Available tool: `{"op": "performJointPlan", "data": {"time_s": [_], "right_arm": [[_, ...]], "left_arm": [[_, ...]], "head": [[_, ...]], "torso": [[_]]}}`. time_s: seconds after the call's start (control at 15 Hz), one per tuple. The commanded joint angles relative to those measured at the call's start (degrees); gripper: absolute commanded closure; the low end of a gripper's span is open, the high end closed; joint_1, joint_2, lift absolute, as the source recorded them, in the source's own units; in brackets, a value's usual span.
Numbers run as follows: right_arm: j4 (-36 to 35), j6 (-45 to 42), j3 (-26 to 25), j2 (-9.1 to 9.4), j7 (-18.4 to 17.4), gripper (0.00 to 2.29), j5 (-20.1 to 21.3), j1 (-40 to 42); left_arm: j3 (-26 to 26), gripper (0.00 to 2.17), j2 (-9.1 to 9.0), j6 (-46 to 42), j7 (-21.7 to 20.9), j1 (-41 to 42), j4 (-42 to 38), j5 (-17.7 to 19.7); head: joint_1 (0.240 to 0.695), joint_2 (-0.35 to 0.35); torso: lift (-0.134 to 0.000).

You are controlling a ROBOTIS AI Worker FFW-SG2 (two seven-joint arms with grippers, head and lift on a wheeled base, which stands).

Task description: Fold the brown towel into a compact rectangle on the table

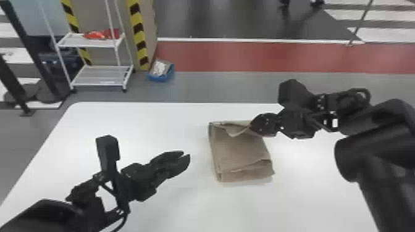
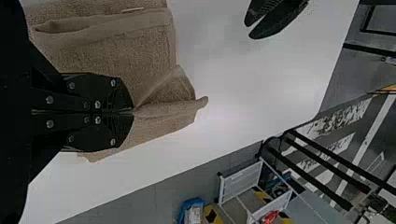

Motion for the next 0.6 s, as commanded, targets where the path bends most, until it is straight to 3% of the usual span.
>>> {"op": "performJointPlan", "data": {"time_s": [0.0,0.33,0.53], "right_arm": [[-0.74,0.53,-0.23,-0.05,0.44,1.40,-0.51,0.67],[-4.43,1.58,-0.67,-0.23,1.05,1.40,-2.36,3.05],[-5.31,1.58,-2.52,-1.46,1.23,1.40,-3.50,4.80]], "left_arm": [[-1.92,1.71,-1.06,0.61,0.33,-1.21,0.09,-0.32],[-6.75,1.71,-3.61,0.43,0.86,-4.99,3.34,-1.29],[-9.39,1.71,-5.63,0.43,0.51,-6.57,5.01,-2.08]], "head": [[0.695,-0.042],[0.695,-0.081],[0.695,-0.121]], "torso": [[-0.124],[-0.124],[-0.124]]}}
